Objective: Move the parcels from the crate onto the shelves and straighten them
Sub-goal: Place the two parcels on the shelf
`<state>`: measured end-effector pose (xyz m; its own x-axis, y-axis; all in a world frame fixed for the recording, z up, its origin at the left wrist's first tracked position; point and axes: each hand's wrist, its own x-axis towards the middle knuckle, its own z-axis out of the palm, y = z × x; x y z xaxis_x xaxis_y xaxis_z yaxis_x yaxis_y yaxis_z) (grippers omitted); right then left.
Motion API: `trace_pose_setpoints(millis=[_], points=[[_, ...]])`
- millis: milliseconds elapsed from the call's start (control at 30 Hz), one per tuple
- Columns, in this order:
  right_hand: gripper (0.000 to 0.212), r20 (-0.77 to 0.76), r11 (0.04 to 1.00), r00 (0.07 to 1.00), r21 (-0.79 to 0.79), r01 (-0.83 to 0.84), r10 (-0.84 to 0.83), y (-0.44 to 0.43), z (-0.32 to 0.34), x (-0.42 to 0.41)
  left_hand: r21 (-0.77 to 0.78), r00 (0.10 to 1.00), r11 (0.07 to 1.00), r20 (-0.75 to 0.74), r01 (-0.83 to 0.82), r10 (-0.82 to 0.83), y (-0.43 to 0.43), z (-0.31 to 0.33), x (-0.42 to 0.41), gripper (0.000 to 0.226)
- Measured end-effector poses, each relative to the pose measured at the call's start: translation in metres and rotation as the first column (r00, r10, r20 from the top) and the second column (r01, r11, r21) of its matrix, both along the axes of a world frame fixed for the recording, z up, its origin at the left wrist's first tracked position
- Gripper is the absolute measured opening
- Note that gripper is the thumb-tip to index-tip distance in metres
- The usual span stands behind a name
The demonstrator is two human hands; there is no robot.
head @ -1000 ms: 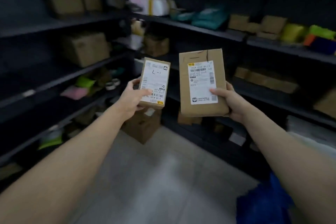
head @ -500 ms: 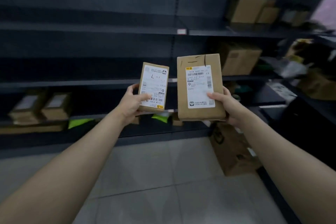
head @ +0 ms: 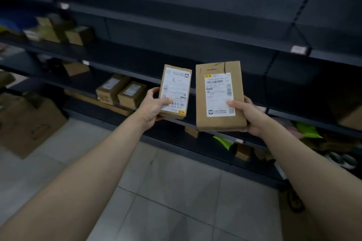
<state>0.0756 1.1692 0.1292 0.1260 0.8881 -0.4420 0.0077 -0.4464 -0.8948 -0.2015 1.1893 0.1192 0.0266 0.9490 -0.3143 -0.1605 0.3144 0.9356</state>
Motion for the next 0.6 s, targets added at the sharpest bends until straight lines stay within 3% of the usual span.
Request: trace_pose_setpoints(millis=[300,600], points=[[0.080,0.055,0.993,0.992,-0.044,-0.108,0.111,0.127,-0.011,-0.117,-0.012,0.992,0.992,-0.001,-0.125,0.125,0.088,-0.013,-0.127,0.066],[0.032,0.040,0.983,0.988,-0.115,-0.144,0.150,0.243,-0.026,-0.261,-0.058,0.985,0.988,-0.105,-0.140,0.133,0.209,-0.021,-0.282,0.066]])
